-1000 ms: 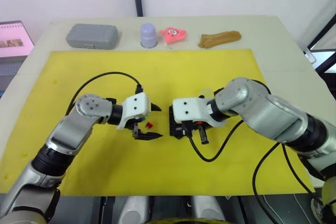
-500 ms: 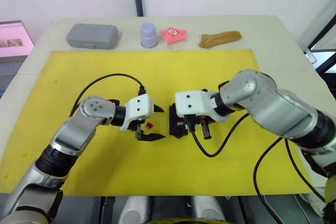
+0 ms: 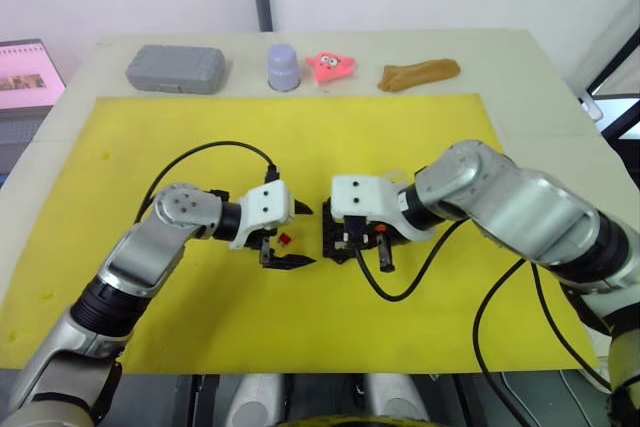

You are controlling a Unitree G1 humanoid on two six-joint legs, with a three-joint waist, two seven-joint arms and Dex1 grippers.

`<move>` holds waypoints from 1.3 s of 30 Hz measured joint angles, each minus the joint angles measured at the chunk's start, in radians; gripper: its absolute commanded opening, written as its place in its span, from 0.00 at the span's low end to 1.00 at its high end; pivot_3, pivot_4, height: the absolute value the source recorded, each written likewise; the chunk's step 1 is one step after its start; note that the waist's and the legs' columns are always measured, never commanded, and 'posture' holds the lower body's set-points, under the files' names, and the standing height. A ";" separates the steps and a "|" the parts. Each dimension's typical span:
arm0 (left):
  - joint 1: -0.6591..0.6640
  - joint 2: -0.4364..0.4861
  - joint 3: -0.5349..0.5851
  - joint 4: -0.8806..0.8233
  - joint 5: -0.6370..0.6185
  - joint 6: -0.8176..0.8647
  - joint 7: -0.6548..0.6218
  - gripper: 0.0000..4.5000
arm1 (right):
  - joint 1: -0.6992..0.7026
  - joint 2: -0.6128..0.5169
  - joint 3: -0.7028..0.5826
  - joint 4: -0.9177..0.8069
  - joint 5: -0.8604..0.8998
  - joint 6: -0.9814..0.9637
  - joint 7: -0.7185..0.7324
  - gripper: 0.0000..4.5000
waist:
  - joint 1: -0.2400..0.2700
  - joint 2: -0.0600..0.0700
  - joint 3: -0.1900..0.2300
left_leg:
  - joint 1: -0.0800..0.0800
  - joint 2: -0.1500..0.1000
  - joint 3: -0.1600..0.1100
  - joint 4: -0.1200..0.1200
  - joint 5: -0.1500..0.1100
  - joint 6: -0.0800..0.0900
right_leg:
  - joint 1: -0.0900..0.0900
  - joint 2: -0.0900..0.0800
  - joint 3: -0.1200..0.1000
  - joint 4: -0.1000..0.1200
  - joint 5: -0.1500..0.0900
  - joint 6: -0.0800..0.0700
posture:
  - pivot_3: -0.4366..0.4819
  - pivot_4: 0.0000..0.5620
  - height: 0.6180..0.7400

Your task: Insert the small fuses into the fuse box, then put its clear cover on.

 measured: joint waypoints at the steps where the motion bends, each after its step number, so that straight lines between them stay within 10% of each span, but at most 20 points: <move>1: 0.000 0.000 0.000 0.000 0.000 0.000 0.000 0.99 | 0.000 0.000 0.000 0.000 0.005 0.000 -0.004 0.00 | 0.000 0.000 0.000 | 0.000 0.000 0.000 0.000 0.000 0.000 | 0.000 0.000 0.000 0.000 0.000 0.000 | 0.48 0.27 1.00; 39: 0.001 0.000 0.000 0.000 0.000 0.001 0.002 0.99 | 0.005 -0.018 0.041 0.017 0.014 -0.052 -0.045 0.00 | 0.000 0.000 0.000 | 0.000 0.000 0.000 0.000 0.000 0.000 | 0.000 0.000 0.000 0.000 0.000 0.000 | 0.48 0.27 1.00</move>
